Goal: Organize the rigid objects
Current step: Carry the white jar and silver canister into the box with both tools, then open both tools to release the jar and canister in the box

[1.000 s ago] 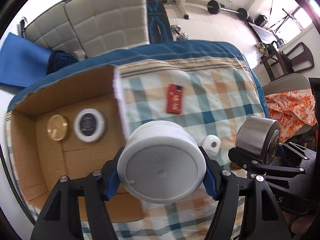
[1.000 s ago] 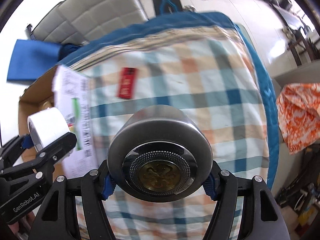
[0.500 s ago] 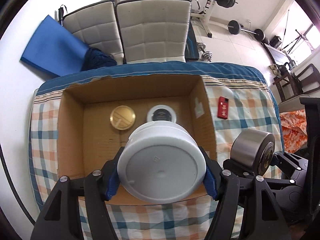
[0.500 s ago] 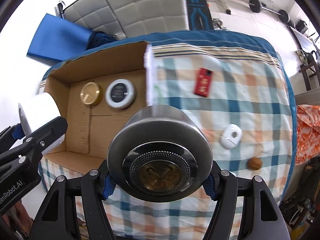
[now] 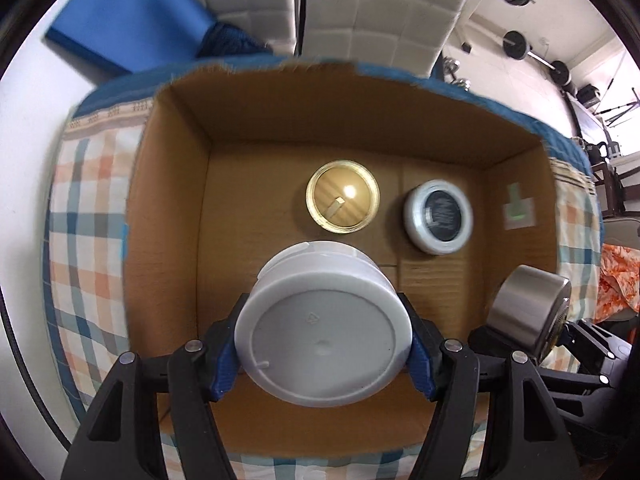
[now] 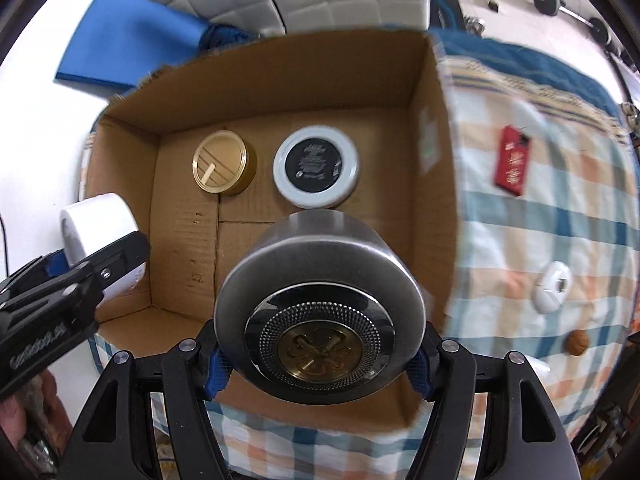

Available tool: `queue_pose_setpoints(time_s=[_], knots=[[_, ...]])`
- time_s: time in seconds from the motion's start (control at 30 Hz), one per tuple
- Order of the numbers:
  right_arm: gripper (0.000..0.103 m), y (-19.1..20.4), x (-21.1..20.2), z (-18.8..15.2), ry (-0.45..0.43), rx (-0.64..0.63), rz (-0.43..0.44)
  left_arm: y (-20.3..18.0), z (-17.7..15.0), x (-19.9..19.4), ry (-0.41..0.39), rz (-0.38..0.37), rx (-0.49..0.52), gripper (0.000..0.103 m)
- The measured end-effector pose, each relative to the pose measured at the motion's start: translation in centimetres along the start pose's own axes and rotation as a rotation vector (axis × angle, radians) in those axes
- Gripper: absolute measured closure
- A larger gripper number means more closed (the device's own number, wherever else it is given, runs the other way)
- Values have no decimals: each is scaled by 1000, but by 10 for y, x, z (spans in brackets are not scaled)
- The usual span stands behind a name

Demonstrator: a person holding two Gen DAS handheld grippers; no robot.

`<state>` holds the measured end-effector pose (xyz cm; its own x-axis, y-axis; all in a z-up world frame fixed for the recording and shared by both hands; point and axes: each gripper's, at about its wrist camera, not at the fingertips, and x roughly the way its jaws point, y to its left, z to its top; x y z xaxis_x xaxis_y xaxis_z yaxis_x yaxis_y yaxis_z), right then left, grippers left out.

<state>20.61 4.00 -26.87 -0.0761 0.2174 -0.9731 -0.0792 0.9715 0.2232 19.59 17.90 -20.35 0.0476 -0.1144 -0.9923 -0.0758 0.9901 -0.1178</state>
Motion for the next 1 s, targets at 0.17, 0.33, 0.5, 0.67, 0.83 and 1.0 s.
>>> queue_pose_setpoints(time_s=[0.17, 0.33, 0.5, 0.67, 0.83, 1.0], knots=[[32, 10, 45, 15, 67, 6, -27, 19, 12, 46, 87, 31, -12, 37], [32, 12, 75, 25, 106, 8, -69, 26, 15, 72, 132, 60, -5, 37], [32, 14, 90, 34, 125, 10, -107, 31, 16, 91, 177, 88, 5, 37], [32, 10, 97, 42, 136, 35, -112, 33, 14, 96, 177, 96, 2, 37], [32, 5, 98, 51, 140, 32, -120, 31, 13, 95, 184, 96, -5, 37], [31, 2, 98, 59, 166, 36, -104, 38, 8, 90, 215, 44, -59, 36]])
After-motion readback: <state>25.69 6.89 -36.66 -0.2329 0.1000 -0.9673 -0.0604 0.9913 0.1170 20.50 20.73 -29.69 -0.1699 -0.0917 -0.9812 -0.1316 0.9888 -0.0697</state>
